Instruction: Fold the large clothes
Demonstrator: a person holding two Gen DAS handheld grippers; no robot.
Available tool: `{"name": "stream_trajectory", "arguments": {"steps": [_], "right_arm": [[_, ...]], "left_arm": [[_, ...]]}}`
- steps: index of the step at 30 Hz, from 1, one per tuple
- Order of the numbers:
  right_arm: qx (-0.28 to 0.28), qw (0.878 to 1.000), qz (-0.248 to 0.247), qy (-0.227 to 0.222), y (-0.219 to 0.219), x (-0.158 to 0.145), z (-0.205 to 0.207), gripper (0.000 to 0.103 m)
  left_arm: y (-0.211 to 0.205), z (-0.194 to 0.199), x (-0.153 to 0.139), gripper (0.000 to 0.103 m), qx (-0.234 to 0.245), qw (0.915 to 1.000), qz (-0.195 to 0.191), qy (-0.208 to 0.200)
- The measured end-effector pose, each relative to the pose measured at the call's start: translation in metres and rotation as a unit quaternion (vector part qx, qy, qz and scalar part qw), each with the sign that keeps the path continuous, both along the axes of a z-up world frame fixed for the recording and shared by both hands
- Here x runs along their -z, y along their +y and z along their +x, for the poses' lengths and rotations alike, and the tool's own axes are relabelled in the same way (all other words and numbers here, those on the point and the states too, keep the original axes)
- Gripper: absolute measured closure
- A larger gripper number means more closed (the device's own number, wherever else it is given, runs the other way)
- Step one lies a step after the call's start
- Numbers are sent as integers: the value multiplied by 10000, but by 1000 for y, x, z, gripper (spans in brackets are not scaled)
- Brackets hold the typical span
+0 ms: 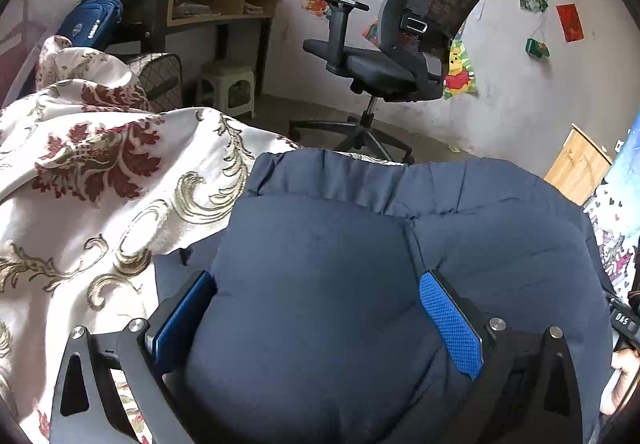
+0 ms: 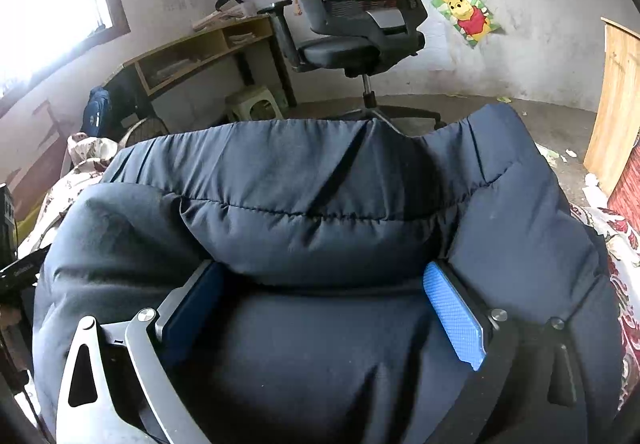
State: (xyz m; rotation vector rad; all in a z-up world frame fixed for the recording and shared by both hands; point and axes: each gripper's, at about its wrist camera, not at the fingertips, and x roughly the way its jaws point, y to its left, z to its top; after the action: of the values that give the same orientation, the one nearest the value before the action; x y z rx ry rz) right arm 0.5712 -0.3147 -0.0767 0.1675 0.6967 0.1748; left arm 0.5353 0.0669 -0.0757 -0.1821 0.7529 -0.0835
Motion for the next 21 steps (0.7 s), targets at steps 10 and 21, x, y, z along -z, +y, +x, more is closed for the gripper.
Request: {"name": "stream_trajectory", "arguments": {"steps": [10,21], "right_arm": [[-1,9998,-22,-174,-20,-23,-54,4],[94,9990,-422,151,-90,-37,-89,4]], "left_arm": [[20,-58,-27,0,-207,9955,892,-227],[80,-57,4,0,773,9905,-583,978]]}}
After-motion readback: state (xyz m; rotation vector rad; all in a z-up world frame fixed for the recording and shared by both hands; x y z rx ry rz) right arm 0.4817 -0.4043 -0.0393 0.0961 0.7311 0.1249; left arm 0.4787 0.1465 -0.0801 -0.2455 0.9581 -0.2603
